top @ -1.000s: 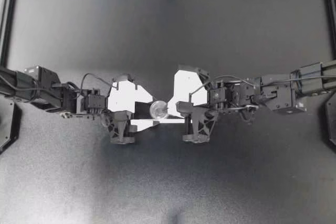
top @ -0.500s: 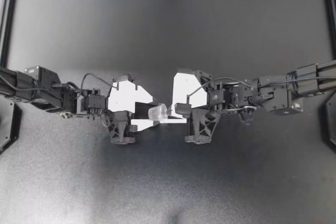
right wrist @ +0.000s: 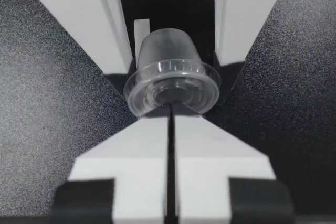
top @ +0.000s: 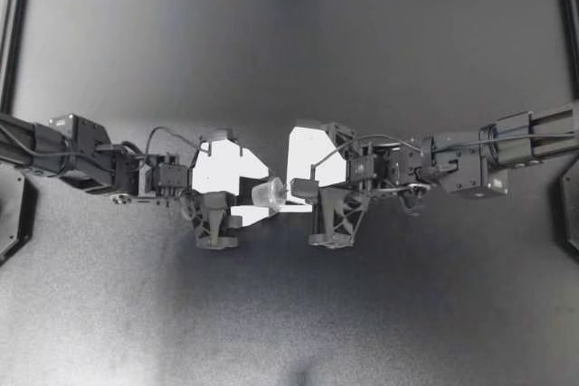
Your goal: Pick up the plastic cup and open its lid.
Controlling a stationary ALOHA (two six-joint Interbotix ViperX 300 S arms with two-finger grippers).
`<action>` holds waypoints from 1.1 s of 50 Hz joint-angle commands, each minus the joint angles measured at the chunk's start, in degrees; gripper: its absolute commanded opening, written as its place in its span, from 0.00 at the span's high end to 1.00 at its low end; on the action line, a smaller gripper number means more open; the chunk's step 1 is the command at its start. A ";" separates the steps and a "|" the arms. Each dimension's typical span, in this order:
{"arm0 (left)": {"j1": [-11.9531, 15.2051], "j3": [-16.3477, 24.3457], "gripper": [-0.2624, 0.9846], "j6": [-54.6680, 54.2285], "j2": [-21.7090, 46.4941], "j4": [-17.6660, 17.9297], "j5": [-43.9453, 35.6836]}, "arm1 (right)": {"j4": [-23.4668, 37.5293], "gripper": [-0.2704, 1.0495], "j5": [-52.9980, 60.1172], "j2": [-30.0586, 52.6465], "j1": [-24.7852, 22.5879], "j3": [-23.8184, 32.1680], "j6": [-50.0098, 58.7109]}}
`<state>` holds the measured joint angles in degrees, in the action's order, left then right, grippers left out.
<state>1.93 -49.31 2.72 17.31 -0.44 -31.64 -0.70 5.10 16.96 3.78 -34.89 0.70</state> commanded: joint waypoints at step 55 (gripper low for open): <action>-0.97 -1.93 0.61 -10.02 -9.93 0.97 -33.93 | 6.68 0.76 34.54 -34.72 -1.05 -21.62 -32.08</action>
<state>0.97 -52.03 -6.50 8.88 0.18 -63.98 5.98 40.17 -18.19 2.81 -57.48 -28.83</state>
